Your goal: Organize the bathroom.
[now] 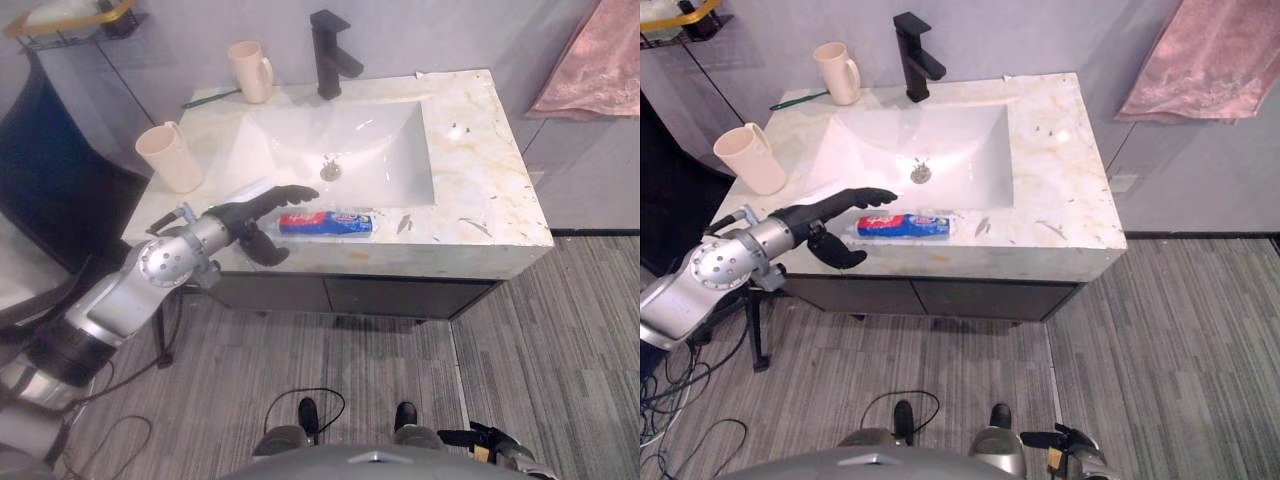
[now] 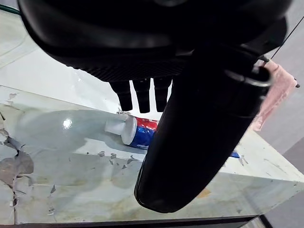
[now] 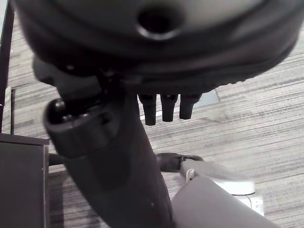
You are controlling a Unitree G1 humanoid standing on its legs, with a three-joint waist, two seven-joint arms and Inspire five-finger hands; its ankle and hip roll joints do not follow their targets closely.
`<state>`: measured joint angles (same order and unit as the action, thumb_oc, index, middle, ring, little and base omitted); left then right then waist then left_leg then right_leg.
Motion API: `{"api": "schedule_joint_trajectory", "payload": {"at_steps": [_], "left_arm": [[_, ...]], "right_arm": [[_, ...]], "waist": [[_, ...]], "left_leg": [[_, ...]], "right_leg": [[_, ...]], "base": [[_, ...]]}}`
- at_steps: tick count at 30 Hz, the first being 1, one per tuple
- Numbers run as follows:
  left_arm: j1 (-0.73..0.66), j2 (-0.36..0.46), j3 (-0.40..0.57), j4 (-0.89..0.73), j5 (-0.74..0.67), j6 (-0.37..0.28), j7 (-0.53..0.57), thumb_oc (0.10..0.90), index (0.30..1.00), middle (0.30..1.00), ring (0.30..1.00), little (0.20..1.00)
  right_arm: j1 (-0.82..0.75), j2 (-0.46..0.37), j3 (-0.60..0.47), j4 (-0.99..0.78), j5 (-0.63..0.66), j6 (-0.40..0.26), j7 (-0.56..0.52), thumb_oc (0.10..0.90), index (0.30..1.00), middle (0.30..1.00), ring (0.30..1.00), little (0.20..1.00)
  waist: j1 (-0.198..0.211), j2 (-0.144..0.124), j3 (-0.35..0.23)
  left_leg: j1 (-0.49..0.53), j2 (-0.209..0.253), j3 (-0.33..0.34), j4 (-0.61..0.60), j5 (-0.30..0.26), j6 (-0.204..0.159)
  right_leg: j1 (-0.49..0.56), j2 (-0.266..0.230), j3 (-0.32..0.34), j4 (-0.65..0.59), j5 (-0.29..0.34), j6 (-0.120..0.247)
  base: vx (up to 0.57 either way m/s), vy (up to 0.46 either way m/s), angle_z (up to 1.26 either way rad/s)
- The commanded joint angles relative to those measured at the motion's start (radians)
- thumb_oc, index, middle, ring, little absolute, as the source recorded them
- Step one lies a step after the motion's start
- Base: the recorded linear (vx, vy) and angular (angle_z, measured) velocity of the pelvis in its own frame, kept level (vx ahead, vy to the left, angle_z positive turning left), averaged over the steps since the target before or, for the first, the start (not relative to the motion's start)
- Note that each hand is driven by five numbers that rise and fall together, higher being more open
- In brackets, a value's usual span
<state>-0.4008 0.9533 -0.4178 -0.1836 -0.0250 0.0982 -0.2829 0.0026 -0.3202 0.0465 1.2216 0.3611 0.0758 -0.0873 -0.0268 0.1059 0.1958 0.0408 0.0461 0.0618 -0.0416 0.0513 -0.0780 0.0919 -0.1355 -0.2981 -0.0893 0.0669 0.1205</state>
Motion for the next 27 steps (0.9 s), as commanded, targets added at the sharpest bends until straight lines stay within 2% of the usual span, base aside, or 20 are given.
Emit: {"api": "schedule_joint_trajectory", "payload": {"at_steps": [1,6,7,8,10,11,12,21,26,27], "left_arm": [[-0.202,0.005,0.065,0.035,0.047,-0.027,0.047,0.800,0.900,0.900,0.900,0.900],[-0.188,-0.002,0.076,0.035,0.036,-0.022,0.046,0.800,0.900,0.900,0.900,0.900],[-0.181,-0.006,0.081,0.035,0.043,-0.021,0.044,0.723,0.785,0.785,0.785,0.785],[-0.178,-0.006,0.083,0.035,0.031,-0.020,0.032,0.593,0.589,0.589,0.589,0.589],[-0.170,-0.015,0.088,0.032,0.029,-0.022,0.025,0.563,0.545,0.545,0.545,0.545],[-0.164,-0.019,0.090,0.030,0.027,-0.023,0.027,0.449,0.373,0.373,0.373,0.373],[-0.159,-0.024,0.093,0.028,0.021,-0.023,0.031,0.400,0.300,0.300,0.300,0.300],[-0.135,-0.073,0.108,0.043,-0.004,-0.022,0.092,0.400,0.300,0.300,0.300,0.300],[-0.082,-0.100,0.147,0.045,-0.030,-0.067,0.147,0.400,0.300,0.300,0.300,0.300],[-0.073,-0.102,0.154,0.043,-0.058,-0.077,0.162,0.400,0.300,0.300,0.300,0.300]], "right_arm": [[-0.031,-0.074,-0.006,0.015,-0.001,-0.021,-0.002,0.800,0.900,0.900,0.900,0.900],[-0.028,-0.076,-0.008,0.007,0.004,-0.023,-0.010,0.800,0.900,0.900,0.900,0.900],[-0.028,-0.078,-0.012,0.006,0.008,-0.025,-0.011,0.800,0.900,0.900,0.900,0.900],[-0.025,-0.078,-0.014,0.006,0.014,-0.030,-0.013,0.800,0.900,0.900,0.900,0.900],[-0.020,-0.078,-0.021,0.004,0.012,-0.034,-0.016,0.800,0.900,0.900,0.900,0.900],[-0.018,-0.078,-0.024,0.003,0.012,-0.037,-0.019,0.800,0.900,0.900,0.900,0.900],[-0.015,-0.078,-0.025,0.001,0.010,-0.038,-0.022,0.800,0.900,0.900,0.900,0.900],[0.004,-0.080,-0.050,-0.011,0.060,-0.077,-0.044,0.800,0.900,0.900,0.900,0.900],[0.019,-0.081,-0.082,-0.065,0.135,-0.126,-0.071,0.800,0.900,0.900,0.900,0.900],[0.022,-0.082,-0.089,-0.077,0.174,-0.159,-0.083,0.800,0.900,0.900,0.900,0.900]], "waist": [[-0.006,-0.039,-0.030],[-0.006,-0.036,-0.025],[-0.007,-0.035,-0.023],[-0.008,-0.034,-0.023],[-0.010,-0.035,-0.021],[-0.011,-0.035,-0.021],[-0.012,-0.035,-0.020],[-0.022,-0.044,-0.014],[-0.025,-0.050,-0.010],[-0.026,-0.051,-0.009]], "left_leg": [[-0.063,-0.063,0.018,0.197,-0.144,-0.019],[-0.072,-0.067,0.023,0.206,-0.145,-0.019],[-0.074,-0.069,0.025,0.208,-0.145,-0.018],[-0.075,-0.069,0.026,0.209,-0.145,-0.018],[-0.077,-0.069,0.031,0.212,-0.146,-0.018],[-0.078,-0.070,0.032,0.213,-0.146,-0.018],[-0.078,-0.070,0.033,0.214,-0.146,-0.017],[-0.081,-0.076,0.041,0.221,-0.155,-0.013],[-0.077,-0.082,0.039,0.218,-0.159,-0.010],[-0.076,-0.083,0.039,0.217,-0.159,-0.010]], "right_leg": [[0.004,0.051,0.032,0.048,-0.121,0.016],[0.000,0.046,0.028,0.053,-0.124,0.014],[-0.001,0.045,0.027,0.054,-0.124,0.013],[-0.001,0.044,0.026,0.054,-0.124,0.014],[-0.001,0.042,0.023,0.054,-0.124,0.013],[-0.002,0.041,0.022,0.054,-0.123,0.013],[-0.002,0.041,0.022,0.055,-0.124,0.013],[-0.006,0.035,0.024,0.054,-0.121,0.012],[-0.008,0.032,0.027,0.053,-0.118,0.014],[-0.010,0.031,0.028,0.053,-0.117,0.014]], "base": [[0.03,0.024,0.00],[0.00,0.000,0.00],[0.00,0.000,0.00],[0.00,0.000,0.00],[0.00,0.000,0.00],[0.02,0.033,-0.01],[0.00,0.000,0.00],[0.00,0.021,0.00],[-0.01,0.039,0.00],[-0.03,0.033,-0.02]]}}
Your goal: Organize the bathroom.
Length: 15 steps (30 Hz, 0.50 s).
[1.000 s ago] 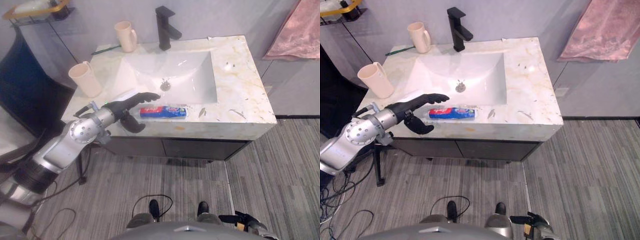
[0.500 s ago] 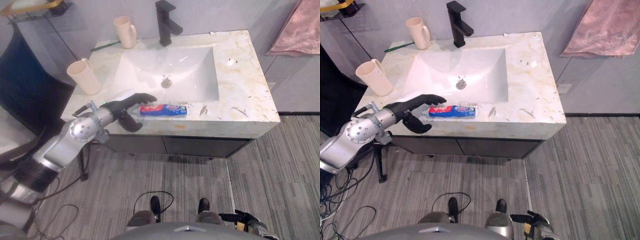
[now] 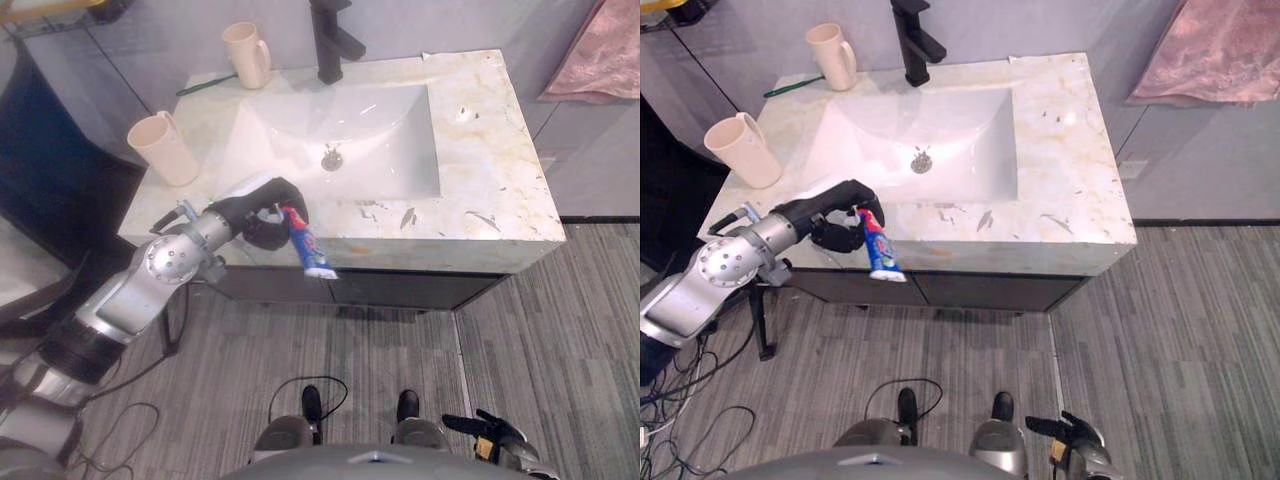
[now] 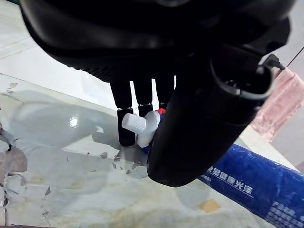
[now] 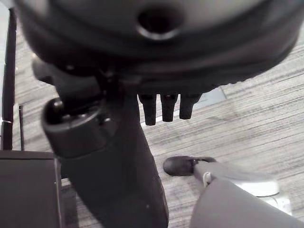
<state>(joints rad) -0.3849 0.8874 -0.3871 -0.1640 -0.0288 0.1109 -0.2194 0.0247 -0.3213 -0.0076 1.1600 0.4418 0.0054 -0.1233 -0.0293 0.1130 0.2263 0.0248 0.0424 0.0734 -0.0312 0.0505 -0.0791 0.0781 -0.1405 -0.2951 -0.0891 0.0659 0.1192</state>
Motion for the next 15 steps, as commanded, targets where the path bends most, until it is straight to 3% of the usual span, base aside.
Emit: {"api": "schedule_joint_trajectory", "payload": {"at_steps": [1,2,5,6,7,11,12,13,14,15], "left_arm": [[-0.052,-0.055,0.158,0.024,-0.137,-0.115,0.120,0.400,0.300,0.300,0.300,0.300],[-0.044,-0.059,0.166,0.023,-0.156,-0.121,0.125,0.400,0.300,0.300,0.300,0.300],[0.042,-0.134,0.259,0.021,-0.416,-0.217,0.165,0.400,0.300,0.300,0.300,0.300],[0.051,-0.144,0.270,0.018,-0.447,-0.227,0.167,0.400,0.300,0.300,0.300,0.300],[0.078,-0.174,0.302,0.000,-0.551,-0.244,0.183,0.400,0.300,0.300,0.300,0.300],[0.142,-0.290,0.366,-0.029,-0.747,-0.283,0.225,0.400,0.300,0.300,0.300,0.300],[0.160,-0.328,0.381,-0.027,-0.807,-0.291,0.228,0.400,0.300,0.300,0.300,0.300],[0.162,-0.340,0.383,-0.027,-0.845,-0.285,0.232,0.400,0.300,0.300,0.300,0.300],[0.161,-0.347,0.382,-0.027,-0.852,-0.282,0.234,0.400,0.300,0.300,0.300,0.300],[0.156,-0.368,0.377,-0.030,-0.876,-0.276,0.259,0.400,0.300,0.300,0.300,0.300]], "right_arm": [[0.012,-0.081,-0.071,-0.109,0.174,-0.120,-0.106,0.800,0.900,0.900,0.900,0.900],[0.017,-0.081,-0.076,-0.127,0.186,-0.120,-0.111,0.800,0.900,0.900,0.900,0.900],[0.080,-0.086,-0.197,-0.340,0.213,-0.276,-0.245,0.800,0.900,0.900,0.900,0.900],[0.087,-0.087,-0.209,-0.361,0.212,-0.291,-0.253,0.800,0.900,0.900,0.900,0.900],[0.106,-0.098,-0.258,-0.432,0.189,-0.372,-0.295,0.800,0.900,0.900,0.900,0.900],[0.146,-0.134,-0.459,-0.762,0.020,-0.492,-0.424,0.800,0.900,0.900,0.900,0.900],[0.158,-0.144,-0.545,-0.938,-0.053,-0.530,-0.481,0.800,0.900,0.900,0.900,0.900],[0.158,-0.146,-0.572,-0.987,-0.084,-0.567,-0.505,0.800,0.900,0.900,0.900,0.900],[0.154,-0.146,-0.584,-1.019,-0.095,-0.565,-0.509,0.800,0.900,0.900,0.900,0.900],[0.136,-0.158,-0.621,-1.117,-0.162,-0.627,-0.529,0.800,0.900,0.900,0.900,0.900]], "waist": [[-0.030,-0.066,-0.036],[-0.032,-0.067,-0.036],[-0.064,-0.077,-0.027],[-0.068,-0.079,-0.028],[-0.080,-0.082,-0.029],[-0.134,-0.084,-0.026],[-0.161,-0.083,-0.029],[-0.169,-0.084,-0.032],[-0.173,-0.082,-0.034],[-0.190,-0.079,-0.039]], "left_leg": [[-0.052,-0.079,0.029,0.197,-0.160,-0.005],[-0.050,-0.079,0.029,0.194,-0.159,-0.005],[-0.020,-0.078,0.040,0.168,-0.166,0.005],[-0.020,-0.080,0.042,0.163,-0.162,0.006],[-0.013,-0.081,0.046,0.154,-0.163,0.010],[0.022,-0.088,0.059,0.122,-0.175,0.029],[0.038,-0.091,0.069,0.102,-0.175,0.040],[0.038,-0.092,0.074,0.094,-0.167,0.043],[0.040,-0.093,0.074,0.090,-0.167,0.045],[0.048,-0.096,0.076,0.080,-0.167,0.050]], "right_leg": [[0.000,0.037,0.030,0.052,-0.114,0.017],[-0.001,0.038,0.031,0.052,-0.114,0.017],[-0.005,0.044,0.051,0.054,-0.112,0.021],[-0.010,0.044,0.053,0.054,-0.109,0.021],[-0.015,0.045,0.061,0.055,-0.108,0.023],[-0.021,0.057,0.099,0.063,-0.110,0.030],[-0.027,0.062,0.118,0.068,-0.109,0.033],[-0.034,0.062,0.124,0.069,-0.102,0.034],[-0.037,0.064,0.128,0.071,-0.102,0.035],[-0.043,0.068,0.142,0.077,-0.102,0.038]], "base": [[-0.03,0.030,-0.02],[-0.04,0.031,-0.04],[-0.04,0.069,-0.09],[-0.04,0.086,-0.09],[-0.05,0.098,-0.12],[-0.02,0.131,-0.18],[-0.02,0.165,-0.30],[-0.03,0.140,-0.36],[-0.03,0.126,-0.30],[0.00,0.116,-0.14]]}}
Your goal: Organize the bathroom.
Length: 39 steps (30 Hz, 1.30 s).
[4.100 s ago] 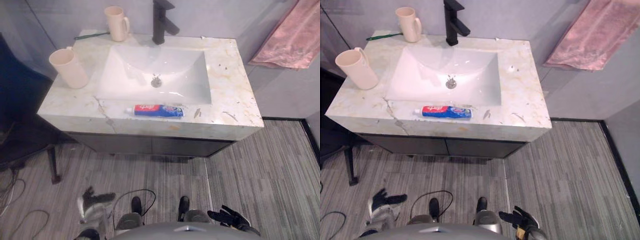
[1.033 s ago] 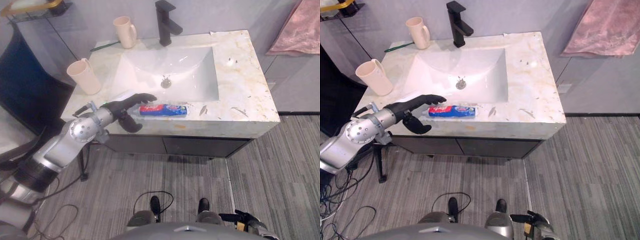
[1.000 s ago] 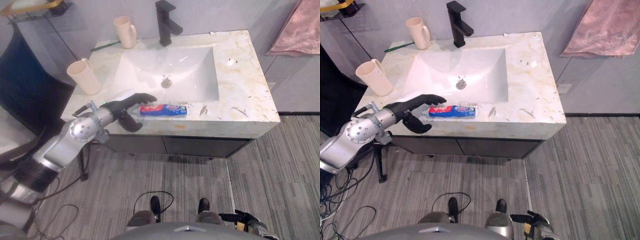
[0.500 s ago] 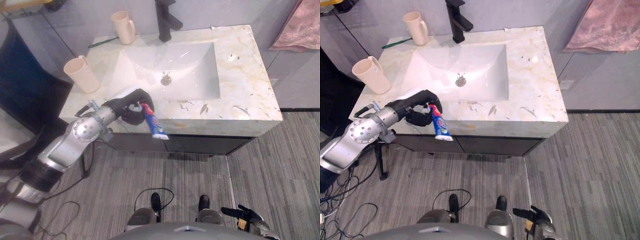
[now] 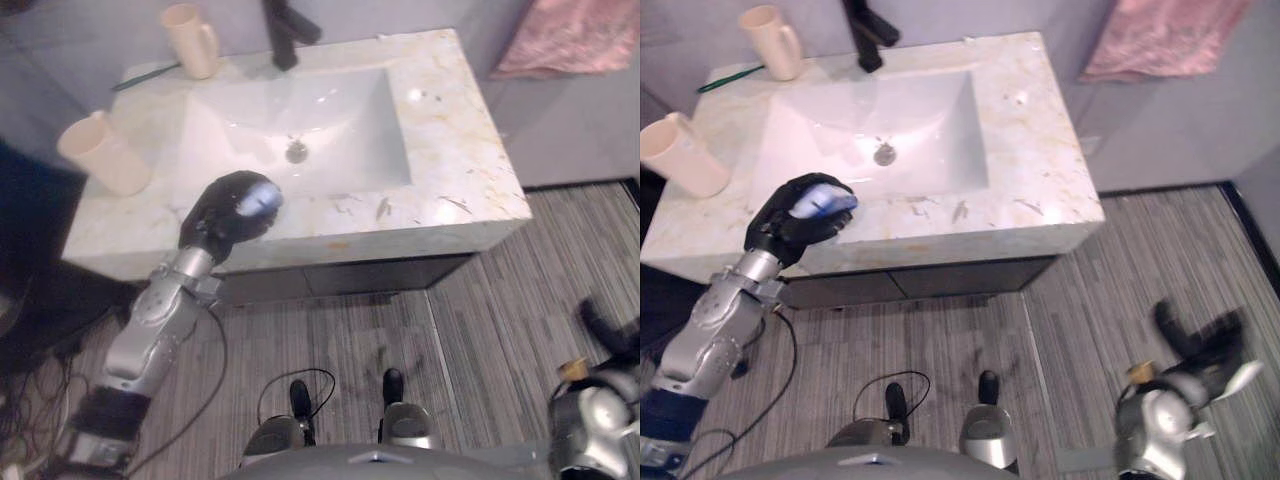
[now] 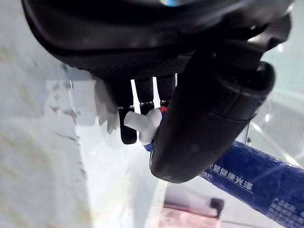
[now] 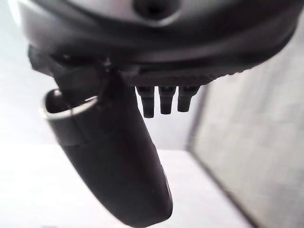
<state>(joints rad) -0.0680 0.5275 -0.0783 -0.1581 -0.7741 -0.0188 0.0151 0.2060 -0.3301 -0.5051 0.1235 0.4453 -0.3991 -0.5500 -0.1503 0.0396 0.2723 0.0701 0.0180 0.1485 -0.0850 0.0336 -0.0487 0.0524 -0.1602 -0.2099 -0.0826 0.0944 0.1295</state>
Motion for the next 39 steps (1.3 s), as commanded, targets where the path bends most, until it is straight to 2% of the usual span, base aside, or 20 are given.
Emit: {"api": "schedule_joint_trajectory", "payload": {"at_steps": [1,2,3,4,5,6,7,8,10,11,13,14,15,16,18,20,23,27,32,39], "left_arm": [[-0.166,-0.013,0.063,-0.037,-0.133,-0.145,0.037,0.400,0.300,0.300,0.300,0.300],[-0.176,-0.025,0.051,-0.044,-0.144,-0.138,0.063,0.400,0.300,0.300,0.300,0.300],[-0.186,-0.038,0.034,-0.060,-0.148,-0.117,0.089,0.400,0.300,0.300,0.300,0.300],[-0.190,-0.041,0.028,-0.064,-0.146,-0.110,0.094,0.400,0.300,0.300,0.300,0.300],[-0.207,-0.056,-0.007,-0.071,-0.135,-0.084,0.113,0.400,0.300,0.300,0.300,0.300],[-0.209,-0.059,-0.010,-0.070,-0.132,-0.082,0.116,0.400,0.300,0.300,0.300,0.300],[-0.218,-0.073,-0.036,-0.070,-0.114,-0.064,0.120,0.400,0.300,0.300,0.300,0.300],[-0.226,-0.085,-0.066,-0.069,-0.107,-0.053,0.131,0.400,0.300,0.300,0.300,0.300],[-0.227,-0.095,-0.083,-0.070,-0.100,-0.048,0.139,0.400,0.300,0.300,0.300,0.300],[-0.214,-0.113,-0.093,-0.058,-0.069,-0.036,0.108,0.400,0.300,0.300,0.300,0.300],[-0.197,-0.120,-0.101,-0.043,-0.056,-0.032,0.069,0.400,0.300,0.300,0.300,0.300],[-0.181,-0.126,-0.109,-0.037,-0.034,-0.023,0.032,0.400,0.300,0.300,0.300,0.300],[-0.159,-0.126,-0.110,-0.037,-0.018,-0.020,-0.002,0.400,0.300,0.300,0.300,0.300],[-0.140,-0.121,-0.113,-0.032,-0.008,-0.014,-0.049,0.400,0.300,0.300,0.300,0.300],[-0.127,-0.118,-0.121,-0.028,0.005,-0.007,-0.085,0.400,0.300,0.300,0.300,0.300],[-0.108,-0.097,-0.133,-0.024,0.056,-0.025,-0.134,0.400,0.300,0.300,0.300,0.300],[-0.104,-0.086,-0.147,-0.034,0.073,-0.007,-0.151,0.400,0.300,0.300,0.300,0.300],[-0.106,-0.079,-0.146,-0.026,0.074,0.030,-0.153,0.400,0.300,0.300,0.300,0.300],[-0.095,-0.085,-0.156,-0.005,0.083,0.038,-0.152,0.400,0.300,0.300,0.300,0.300],[-0.089,-0.093,-0.182,0.011,0.109,0.055,-0.154,0.400,0.300,0.300,0.300,0.300]], "right_arm": [[-0.058,-0.157,-0.133,-0.127,-0.186,-0.234,-0.108,0.800,0.900,0.900,0.900,0.900],[-0.083,-0.172,-0.141,-0.226,-0.204,-0.286,-0.079,0.800,0.900,0.900,0.900,0.900],[-0.121,-0.192,-0.120,-0.312,-0.199,-0.346,0.012,0.800,0.900,0.900,0.900,0.900],[-0.133,-0.203,-0.107,-0.334,-0.181,-0.352,0.046,0.800,0.900,0.900,0.900,0.900],[-0.193,-0.241,-0.022,-0.401,-0.117,-0.341,0.195,0.800,0.900,0.900,0.900,0.900],[-0.203,-0.244,-0.010,-0.405,-0.089,-0.333,0.249,0.800,0.900,0.900,0.900,0.900],[-0.241,-0.269,0.074,-0.435,-0.052,-0.285,0.416,0.800,0.900,0.900,0.900,0.900],[-0.281,-0.308,0.170,-0.485,-0.049,-0.228,0.457,0.800,0.900,0.900,0.900,0.900],[-0.312,-0.315,0.226,-0.508,-0.020,-0.192,0.518,0.800,0.900,0.900,0.900,0.900],[-0.352,-0.297,0.302,-0.506,0.080,-0.130,0.704,0.800,0.900,0.900,0.900,0.900],[-0.378,-0.299,0.368,-0.495,0.111,-0.074,0.814,0.800,0.900,0.900,0.900,0.900],[-0.404,-0.302,0.421,-0.497,0.160,0.010,0.890,0.800,0.900,0.900,0.900,0.900],[-0.413,-0.306,0.453,-0.494,0.141,0.064,0.940,0.800,0.900,0.900,0.900,0.900],[-0.429,-0.326,0.485,-0.488,0.150,0.112,0.968,0.800,0.900,0.900,0.900,0.900],[-0.445,-0.338,0.509,-0.484,0.172,0.158,0.995,0.800,0.900,0.900,0.900,0.900],[-0.478,-0.355,0.553,-0.456,0.187,0.236,1.019,0.800,0.900,0.900,0.900,0.900],[-0.488,-0.355,0.583,-0.419,0.183,0.241,1.023,0.800,0.900,0.900,0.900,0.900],[-0.489,-0.330,0.591,-0.399,0.177,0.205,1.015,0.800,0.900,0.900,0.900,0.900],[-0.507,-0.316,0.602,-0.418,0.140,0.192,0.978,0.800,0.900,0.900,0.900,0.900],[-0.579,-0.338,0.665,-0.444,0.126,0.234,0.988,0.800,0.900,0.900,0.900,0.900]], "waist": [[-0.073,-0.003,-0.086],[-0.080,0.002,-0.087],[-0.080,0.004,-0.091],[-0.077,0.004,-0.093],[-0.060,0.004,-0.100],[-0.059,0.004,-0.101],[-0.044,0.003,-0.106],[-0.025,-0.001,-0.111],[-0.012,-0.003,-0.116],[0.016,-0.009,-0.124],[0.044,-0.018,-0.127],[0.064,-0.024,-0.129],[0.085,-0.030,-0.131],[0.102,-0.036,-0.132],[0.117,-0.041,-0.133],[0.142,-0.051,-0.135],[0.157,-0.059,-0.137],[0.163,-0.064,-0.140],[0.165,-0.063,-0.143],[0.181,-0.061,-0.147]], "left_leg": [[0.006,-0.072,0.002,0.129,-0.150,0.022],[0.014,-0.076,0.004,0.120,-0.150,0.027],[0.018,-0.079,0.004,0.115,-0.151,0.032],[0.019,-0.080,0.004,0.114,-0.151,0.033],[0.020,-0.082,0.001,0.107,-0.148,0.036],[0.020,-0.082,0.001,0.105,-0.148,0.037],[0.019,-0.082,-0.002,0.099,-0.143,0.038],[0.020,-0.082,-0.002,0.085,-0.136,0.040],[0.021,-0.082,-0.004,0.077,-0.131,0.041],[0.019,-0.081,-0.009,0.070,-0.127,0.040],[0.016,-0.078,-0.013,0.064,-0.124,0.039],[0.016,-0.074,-0.017,0.057,-0.120,0.039],[0.013,-0.072,-0.024,0.056,-0.119,0.039],[0.012,-0.070,-0.026,0.055,-0.118,0.037],[0.011,-0.068,-0.028,0.055,-0.118,0.036],[0.010,-0.065,-0.037,0.058,-0.122,0.034],[0.012,-0.061,-0.040,0.061,-0.128,0.034],[0.020,-0.059,-0.044,0.065,-0.137,0.035],[0.025,-0.060,-0.047,0.067,-0.141,0.035],[0.031,-0.059,-0.058,0.063,-0.140,0.031]], "right_leg": [[-0.020,0.089,0.062,0.073,-0.130,0.029],[-0.024,0.091,0.072,0.078,-0.129,0.032],[-0.027,0.090,0.080,0.081,-0.127,0.035],[-0.028,0.088,0.080,0.081,-0.126,0.037],[-0.029,0.085,0.078,0.077,-0.120,0.041],[-0.030,0.085,0.078,0.076,-0.119,0.043],[-0.031,0.080,0.073,0.071,-0.114,0.045],[-0.031,0.074,0.061,0.061,-0.104,0.048],[-0.033,0.069,0.053,0.056,-0.098,0.050],[-0.038,0.057,0.037,0.055,-0.092,0.056],[-0.045,0.047,0.019,0.064,-0.088,0.063],[-0.049,0.040,0.004,0.071,-0.088,0.066],[-0.050,0.035,-0.011,0.078,-0.091,0.068],[-0.050,0.029,-0.028,0.083,-0.091,0.069],[-0.050,0.023,-0.041,0.087,-0.091,0.071],[-0.047,0.015,-0.061,0.089,-0.094,0.073],[-0.043,0.011,-0.072,0.091,-0.098,0.074],[-0.035,0.015,-0.067,0.092,-0.104,0.076],[-0.026,0.021,-0.057,0.086,-0.106,0.075],[-0.016,0.026,-0.060,0.078,-0.107,0.071]], "base": [[-0.01,0.165,-0.19],[-0.01,0.153,-0.25],[-0.02,0.141,-0.31],[-0.03,0.099,-0.33],[-0.02,0.040,-0.29],[-0.03,0.043,-0.29],[-0.03,0.015,-0.15],[-0.02,0.009,-0.12],[-0.01,-0.024,0.02],[-0.02,-0.057,0.09],[-0.01,-0.069,0.21],[0.00,-0.090,0.40],[0.00,-0.104,0.60],[0.00,-0.086,0.56],[0.01,-0.054,0.55],[0.04,-0.056,0.47],[0.03,-0.035,0.21],[0.05,-0.031,0.09],[0.03,-0.013,-0.02],[0.04,-0.023,-0.01]]}}
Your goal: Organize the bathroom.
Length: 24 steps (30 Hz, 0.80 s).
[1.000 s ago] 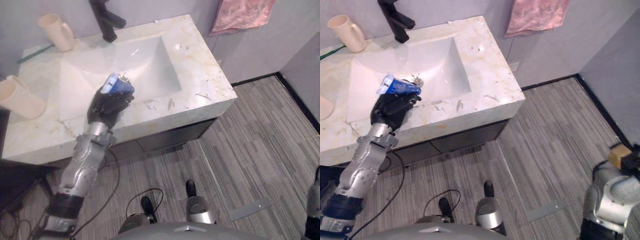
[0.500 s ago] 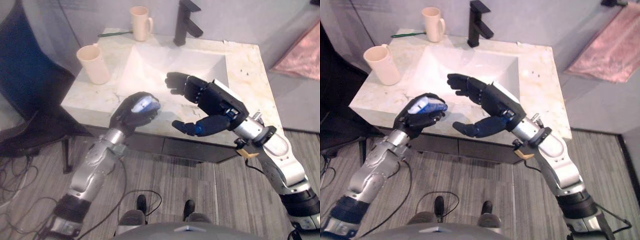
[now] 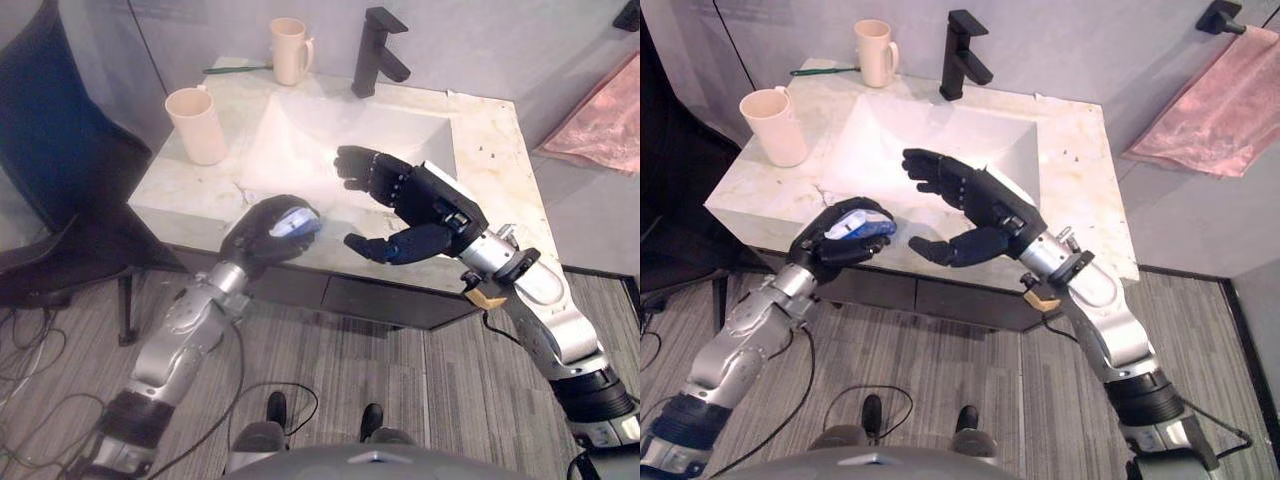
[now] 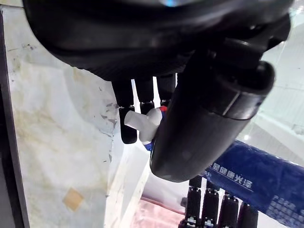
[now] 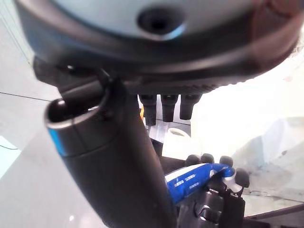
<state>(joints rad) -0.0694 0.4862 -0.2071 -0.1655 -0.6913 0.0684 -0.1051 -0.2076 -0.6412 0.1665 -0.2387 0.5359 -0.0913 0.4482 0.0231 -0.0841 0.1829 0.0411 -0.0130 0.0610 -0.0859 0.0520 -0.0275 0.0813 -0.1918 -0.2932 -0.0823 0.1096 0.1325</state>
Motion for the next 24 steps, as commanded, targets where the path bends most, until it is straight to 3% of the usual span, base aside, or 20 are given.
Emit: {"api": "schedule_joint_trajectory", "payload": {"at_steps": [1,6,9,10,14,15,16,17,18,21,22,24], "left_arm": [[-0.088,-0.051,-0.055,0.022,0.028,-0.034,-0.037,0.400,0.300,0.300,0.300,0.300],[-0.086,-0.049,-0.067,0.036,0.033,-0.029,-0.039,0.400,0.300,0.300,0.300,0.300],[-0.083,-0.046,-0.074,0.043,0.033,-0.032,-0.045,0.400,0.300,0.300,0.300,0.300],[-0.082,-0.047,-0.077,0.041,0.040,-0.031,-0.043,0.400,0.300,0.300,0.300,0.300],[-0.078,-0.046,-0.078,0.039,0.042,-0.030,-0.041,0.400,0.300,0.300,0.300,0.300],[-0.076,-0.045,-0.075,0.036,0.047,-0.030,-0.039,0.400,0.300,0.300,0.300,0.300],[-0.073,-0.045,-0.073,0.035,0.049,-0.030,-0.043,0.400,0.300,0.300,0.300,0.300],[-0.070,-0.043,-0.069,0.031,0.049,-0.026,-0.042,0.400,0.300,0.300,0.300,0.300],[-0.069,-0.043,-0.068,0.030,0.049,-0.026,-0.042,0.400,0.300,0.300,0.300,0.300],[-0.068,-0.038,-0.065,0.023,0.047,-0.019,-0.042,0.400,0.300,0.300,0.300,0.300],[-0.067,-0.036,-0.064,0.019,0.044,-0.017,-0.040,0.400,0.300,0.300,0.300,0.300],[-0.064,-0.032,-0.060,0.017,0.041,-0.016,-0.038,0.400,0.300,0.300,0.300,0.300]], "right_arm": [[-0.177,-0.029,0.002,-0.083,0.031,-0.068,-0.010,0.800,0.900,0.900,0.900,0.900],[-0.254,-0.039,0.054,-0.089,0.037,-0.030,-0.029,0.800,0.900,0.900,0.900,0.900],[-0.281,-0.034,0.080,-0.086,0.026,-0.014,-0.035,0.740,0.811,0.811,0.811,0.811],[-0.291,-0.031,0.094,-0.084,0.028,-0.007,-0.037,0.616,0.625,0.625,0.625,0.625],[-0.298,-0.024,0.106,-0.082,0.017,0.002,-0.029,0.565,0.547,0.547,0.547,0.547],[-0.296,-0.024,0.106,-0.085,0.012,0.021,-0.021,0.576,0.564,0.564,0.564,0.564],[-0.291,-0.024,0.104,-0.085,0.006,0.027,-0.016,0.656,0.684,0.684,0.684,0.684],[-0.280,-0.026,0.103,-0.088,0.005,0.038,-0.004,0.690,0.735,0.735,0.735,0.735],[-0.276,-0.027,0.103,-0.089,0.003,0.041,-0.001,0.591,0.587,0.587,0.587,0.587],[-0.258,-0.037,0.100,-0.090,-0.004,0.047,0.011,0.568,0.552,0.552,0.552,0.552],[-0.249,-0.040,0.098,-0.089,-0.009,0.048,0.019,0.472,0.408,0.408,0.408,0.408],[-0.232,-0.051,0.090,-0.090,-0.001,0.043,0.024,0.400,0.300,0.300,0.300,0.300]], "waist": [[0.009,0.062,-0.059],[0.022,0.064,-0.063],[0.028,0.065,-0.067],[0.032,0.066,-0.068],[0.037,0.066,-0.069],[0.038,0.067,-0.069],[0.038,0.067,-0.068],[0.038,0.067,-0.068],[0.038,0.067,-0.068],[0.035,0.066,-0.067],[0.034,0.066,-0.067],[0.028,0.068,-0.066]], "left_leg": [[0.060,-0.028,0.029,0.064,-0.158,0.010],[0.063,-0.027,0.021,0.062,-0.156,0.004],[0.063,-0.027,0.016,0.063,-0.154,0.002],[0.063,-0.027,0.014,0.063,-0.154,0.002],[0.061,-0.026,0.013,0.068,-0.154,0.001],[0.061,-0.026,0.012,0.069,-0.153,0.001],[0.062,-0.027,0.011,0.068,-0.152,0.001],[0.063,-0.025,0.012,0.066,-0.150,0.001],[0.063,-0.024,0.012,0.065,-0.149,0.000],[0.066,-0.023,0.012,0.063,-0.148,0.000],[0.067,-0.023,0.012,0.062,-0.148,0.001],[0.070,-0.020,0.015,0.062,-0.147,0.000]], "right_leg": [[-0.043,0.057,0.021,0.077,-0.121,0.068],[-0.029,0.062,0.012,0.067,-0.122,0.062],[-0.023,0.063,0.006,0.064,-0.124,0.059],[-0.020,0.063,0.003,0.063,-0.125,0.058],[-0.017,0.064,-0.002,0.064,-0.128,0.056],[-0.014,0.065,-0.003,0.065,-0.130,0.054],[-0.013,0.065,-0.003,0.065,-0.130,0.054],[-0.010,0.066,-0.005,0.065,-0.131,0.054],[-0.010,0.066,-0.006,0.065,-0.131,0.053],[-0.009,0.067,-0.007,0.067,-0.131,0.054],[-0.009,0.068,-0.006,0.067,-0.131,0.054],[-0.008,0.070,-0.004,0.068,-0.131,0.053]], "base": [[0.05,-0.029,0.00],[0.05,-0.028,0.01],[0.05,-0.023,0.03],[0.05,-0.020,0.03],[0.01,-0.004,0.01],[0.00,0.000,0.00],[0.03,-0.019,0.03],[0.00,0.000,0.00],[0.00,0.000,0.00],[0.00,0.000,0.00],[0.01,-0.013,0.04],[0.01,-0.012,0.04]]}}
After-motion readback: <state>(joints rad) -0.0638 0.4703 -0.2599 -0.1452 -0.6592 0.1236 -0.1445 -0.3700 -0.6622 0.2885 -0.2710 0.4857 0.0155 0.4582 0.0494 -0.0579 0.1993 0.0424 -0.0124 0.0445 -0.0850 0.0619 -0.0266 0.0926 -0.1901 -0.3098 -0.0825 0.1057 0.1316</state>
